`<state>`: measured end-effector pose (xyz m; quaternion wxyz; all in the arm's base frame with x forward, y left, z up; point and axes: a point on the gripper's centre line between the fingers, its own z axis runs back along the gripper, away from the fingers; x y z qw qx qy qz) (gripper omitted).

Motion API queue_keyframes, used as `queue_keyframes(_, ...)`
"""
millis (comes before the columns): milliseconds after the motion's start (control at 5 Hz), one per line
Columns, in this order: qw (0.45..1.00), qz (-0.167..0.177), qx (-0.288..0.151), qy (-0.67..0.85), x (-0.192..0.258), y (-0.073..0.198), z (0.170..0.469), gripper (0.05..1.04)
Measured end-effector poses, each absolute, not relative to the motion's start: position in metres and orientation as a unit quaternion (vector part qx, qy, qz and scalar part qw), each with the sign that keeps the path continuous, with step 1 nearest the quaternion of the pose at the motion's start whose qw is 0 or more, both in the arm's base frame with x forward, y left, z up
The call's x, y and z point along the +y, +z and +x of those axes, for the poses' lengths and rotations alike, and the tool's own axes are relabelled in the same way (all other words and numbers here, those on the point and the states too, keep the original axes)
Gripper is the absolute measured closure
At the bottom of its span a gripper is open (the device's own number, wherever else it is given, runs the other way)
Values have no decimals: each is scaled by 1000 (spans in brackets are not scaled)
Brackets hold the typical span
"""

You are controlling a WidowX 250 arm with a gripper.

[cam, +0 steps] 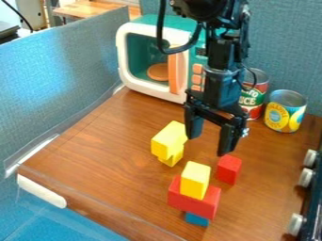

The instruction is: Put the yellow block on top of the yellow cube

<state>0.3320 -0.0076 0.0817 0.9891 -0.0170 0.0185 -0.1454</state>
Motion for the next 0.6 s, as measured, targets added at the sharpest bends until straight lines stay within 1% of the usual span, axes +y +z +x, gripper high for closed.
queue_keyframes(400, 993, 13, 5, -119, 6, 82, 338, 83)
queue_keyframes(600, 992, 12, 3, -123, 5, 82, 338, 83)
